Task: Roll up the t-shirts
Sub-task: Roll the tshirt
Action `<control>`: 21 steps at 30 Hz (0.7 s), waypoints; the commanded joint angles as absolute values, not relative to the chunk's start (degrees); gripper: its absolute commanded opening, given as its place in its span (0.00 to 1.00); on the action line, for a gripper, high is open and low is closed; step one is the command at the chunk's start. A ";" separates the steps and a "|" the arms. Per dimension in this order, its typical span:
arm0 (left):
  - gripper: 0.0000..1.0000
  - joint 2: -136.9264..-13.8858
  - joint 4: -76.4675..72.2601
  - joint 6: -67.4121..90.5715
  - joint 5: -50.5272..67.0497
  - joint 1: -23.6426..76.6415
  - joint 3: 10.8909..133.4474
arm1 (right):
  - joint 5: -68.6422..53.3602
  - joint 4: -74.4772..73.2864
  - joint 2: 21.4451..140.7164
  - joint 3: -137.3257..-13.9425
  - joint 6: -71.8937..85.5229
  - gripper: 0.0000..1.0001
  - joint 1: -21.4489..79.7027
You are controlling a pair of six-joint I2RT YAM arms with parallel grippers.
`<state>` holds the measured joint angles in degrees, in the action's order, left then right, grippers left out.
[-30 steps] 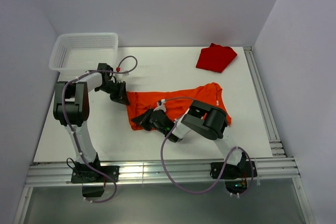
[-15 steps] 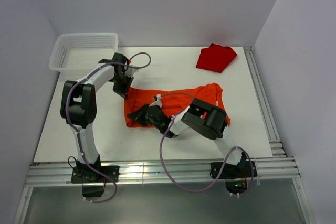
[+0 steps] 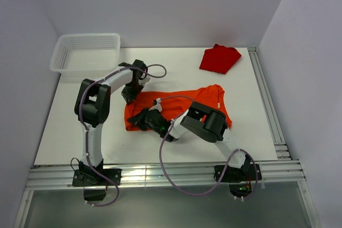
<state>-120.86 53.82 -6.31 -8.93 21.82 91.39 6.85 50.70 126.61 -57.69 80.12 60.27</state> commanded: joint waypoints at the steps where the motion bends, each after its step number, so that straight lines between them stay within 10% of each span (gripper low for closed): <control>1: 0.00 -121.55 51.68 -5.01 -13.88 23.64 93.34 | 7.56 47.73 125.34 -56.87 79.63 0.18 61.61; 12: 0.00 -123.49 51.94 -3.69 -18.37 26.54 94.83 | 15.89 40.08 118.39 -55.37 75.50 0.42 63.19; 21: 0.00 -123.92 52.64 -3.52 -19.34 27.33 95.10 | 20.04 31.82 115.93 -60.11 70.76 0.42 63.46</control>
